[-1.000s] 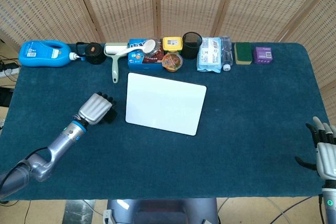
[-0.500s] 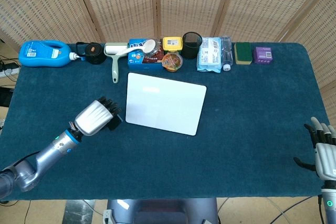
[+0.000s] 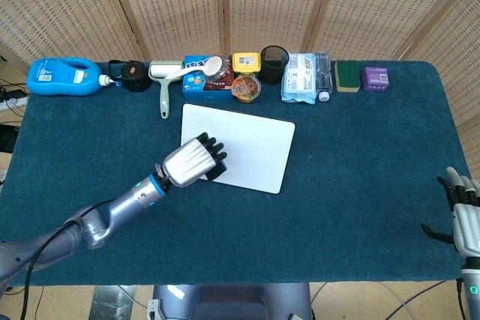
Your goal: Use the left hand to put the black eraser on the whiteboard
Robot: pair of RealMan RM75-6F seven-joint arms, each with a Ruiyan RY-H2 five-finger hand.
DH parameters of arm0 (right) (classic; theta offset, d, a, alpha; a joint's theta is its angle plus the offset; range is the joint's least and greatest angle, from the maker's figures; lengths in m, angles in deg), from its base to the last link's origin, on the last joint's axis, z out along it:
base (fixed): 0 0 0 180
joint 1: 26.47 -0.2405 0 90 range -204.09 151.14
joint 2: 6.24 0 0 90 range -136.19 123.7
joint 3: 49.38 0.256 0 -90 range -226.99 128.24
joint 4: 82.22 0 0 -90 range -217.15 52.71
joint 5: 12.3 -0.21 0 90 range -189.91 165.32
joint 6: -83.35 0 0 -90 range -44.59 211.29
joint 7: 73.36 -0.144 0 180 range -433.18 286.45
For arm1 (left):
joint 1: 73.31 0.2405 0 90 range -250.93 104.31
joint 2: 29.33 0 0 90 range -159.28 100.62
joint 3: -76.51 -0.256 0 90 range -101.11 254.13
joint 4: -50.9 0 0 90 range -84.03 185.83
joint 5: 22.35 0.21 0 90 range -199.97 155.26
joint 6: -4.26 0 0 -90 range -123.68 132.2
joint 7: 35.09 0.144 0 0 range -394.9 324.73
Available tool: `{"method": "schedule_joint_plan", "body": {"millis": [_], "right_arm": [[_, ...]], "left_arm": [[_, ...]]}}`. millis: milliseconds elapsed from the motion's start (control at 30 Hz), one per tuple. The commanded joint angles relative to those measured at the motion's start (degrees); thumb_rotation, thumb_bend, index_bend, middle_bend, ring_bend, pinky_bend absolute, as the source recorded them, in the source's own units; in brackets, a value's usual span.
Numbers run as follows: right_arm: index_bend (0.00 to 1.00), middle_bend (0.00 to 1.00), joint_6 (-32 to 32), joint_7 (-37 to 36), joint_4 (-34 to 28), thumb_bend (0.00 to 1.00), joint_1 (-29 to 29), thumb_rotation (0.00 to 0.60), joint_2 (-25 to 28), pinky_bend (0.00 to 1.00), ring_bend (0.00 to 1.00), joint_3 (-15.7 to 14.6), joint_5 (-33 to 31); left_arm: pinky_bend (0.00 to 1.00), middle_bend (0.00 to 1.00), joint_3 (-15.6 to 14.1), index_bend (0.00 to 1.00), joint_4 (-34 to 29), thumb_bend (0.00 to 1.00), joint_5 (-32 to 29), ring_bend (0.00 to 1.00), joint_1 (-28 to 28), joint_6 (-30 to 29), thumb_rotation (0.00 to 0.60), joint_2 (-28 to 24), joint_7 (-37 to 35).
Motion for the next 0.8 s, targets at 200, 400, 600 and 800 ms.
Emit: {"method": "schedule_joint_plan", "body": {"millis": [200,400,600,800], "right_arm": [[0.12,0.05,-0.59,-0.89,0.5,0.0,-0.06,0.6,0.15,0.0,0.03,0.18,-0.62],[0.12,0.05,-0.76,-1.33,0.52,0.0,-0.05,0.6,0.29,0.0,0.03,0.18,-0.73],[0.12,0.05,-0.69,-1.61,0.41,0.0,0.03,0.6,0.48,0.0,0.03,0.22,-0.78],[0.12,0.05,-0.9,-1.5,0.29,0.0,-0.04,0.6,0.52,0.0,0.03,0.03,-0.62]], "left_arm": [[0.47,0.5,2.31,0.59,5.49,0.1,-2.2,0.45,-4.36,2.09,0.6,5.61,3.08],[0.46,0.5,2.11,0.59,8.57,0.1,-3.91,0.45,-4.7,2.6,0.6,7.0,3.14],[0.43,0.49,1.94,0.57,10.83,0.1,-5.6,0.42,-4.91,3.37,0.6,8.18,3.04],[0.24,0.11,2.63,0.07,7.37,0.08,-8.96,0.12,-4.46,5.81,0.6,7.02,6.58]]}}
